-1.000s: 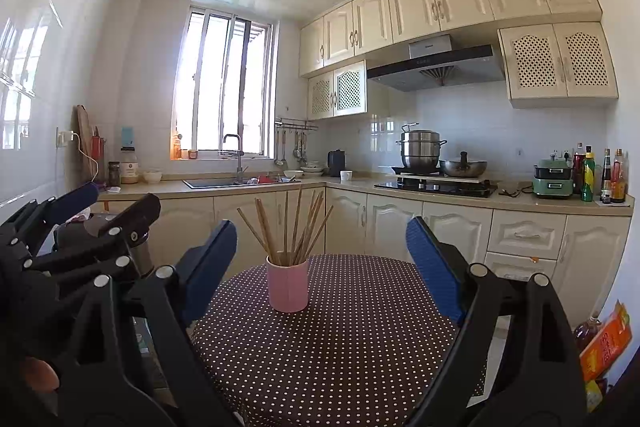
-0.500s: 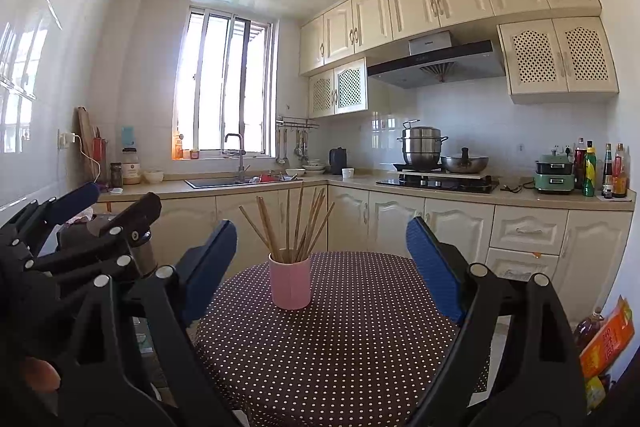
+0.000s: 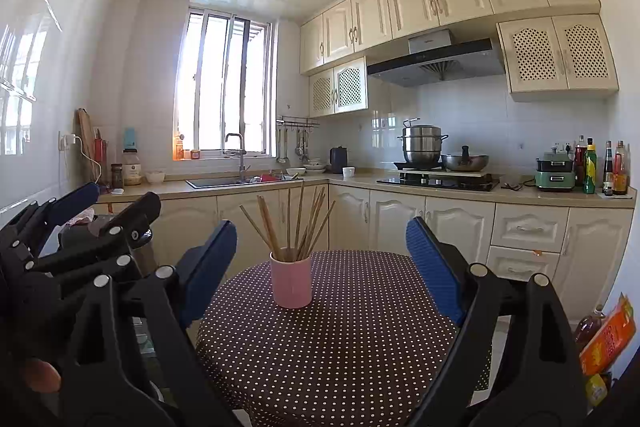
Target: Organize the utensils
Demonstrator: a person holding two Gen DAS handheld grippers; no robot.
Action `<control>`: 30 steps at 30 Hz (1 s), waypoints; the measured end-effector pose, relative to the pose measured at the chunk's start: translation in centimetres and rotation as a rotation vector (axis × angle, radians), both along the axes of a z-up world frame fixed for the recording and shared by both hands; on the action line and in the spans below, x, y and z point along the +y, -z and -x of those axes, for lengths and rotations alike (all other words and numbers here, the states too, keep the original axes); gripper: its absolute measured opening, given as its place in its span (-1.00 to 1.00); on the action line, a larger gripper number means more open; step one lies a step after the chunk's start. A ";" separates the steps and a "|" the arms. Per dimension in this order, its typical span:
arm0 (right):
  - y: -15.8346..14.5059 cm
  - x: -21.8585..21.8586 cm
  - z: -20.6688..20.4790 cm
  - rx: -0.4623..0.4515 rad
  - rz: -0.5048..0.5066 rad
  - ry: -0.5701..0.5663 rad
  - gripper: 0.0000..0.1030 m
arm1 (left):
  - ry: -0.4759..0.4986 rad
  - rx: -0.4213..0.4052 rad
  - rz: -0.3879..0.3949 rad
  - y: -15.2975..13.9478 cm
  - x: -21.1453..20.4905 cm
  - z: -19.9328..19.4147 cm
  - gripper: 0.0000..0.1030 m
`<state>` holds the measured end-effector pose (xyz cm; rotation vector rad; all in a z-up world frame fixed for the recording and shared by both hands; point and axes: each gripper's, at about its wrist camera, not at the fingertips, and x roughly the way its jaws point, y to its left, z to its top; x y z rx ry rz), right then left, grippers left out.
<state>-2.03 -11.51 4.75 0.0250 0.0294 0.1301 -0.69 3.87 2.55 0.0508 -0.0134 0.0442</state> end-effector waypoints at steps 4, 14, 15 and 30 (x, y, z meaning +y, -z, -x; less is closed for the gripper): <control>0.1 -0.2 0.0 0.008 -0.007 -0.004 0.66 | -0.003 0.000 -0.006 0.1 -0.1 0.0 0.51; 0.1 -0.1 -0.1 0.012 -0.009 -0.005 0.66 | -0.003 0.003 -0.007 0.1 0.1 -0.1 0.51; 0.2 -0.1 -0.1 0.013 -0.009 -0.005 0.66 | -0.004 0.002 -0.007 0.1 0.1 -0.1 0.51; 0.2 0.0 -0.3 0.020 -0.013 -0.007 0.66 | -0.005 0.005 -0.010 0.3 0.5 0.0 0.51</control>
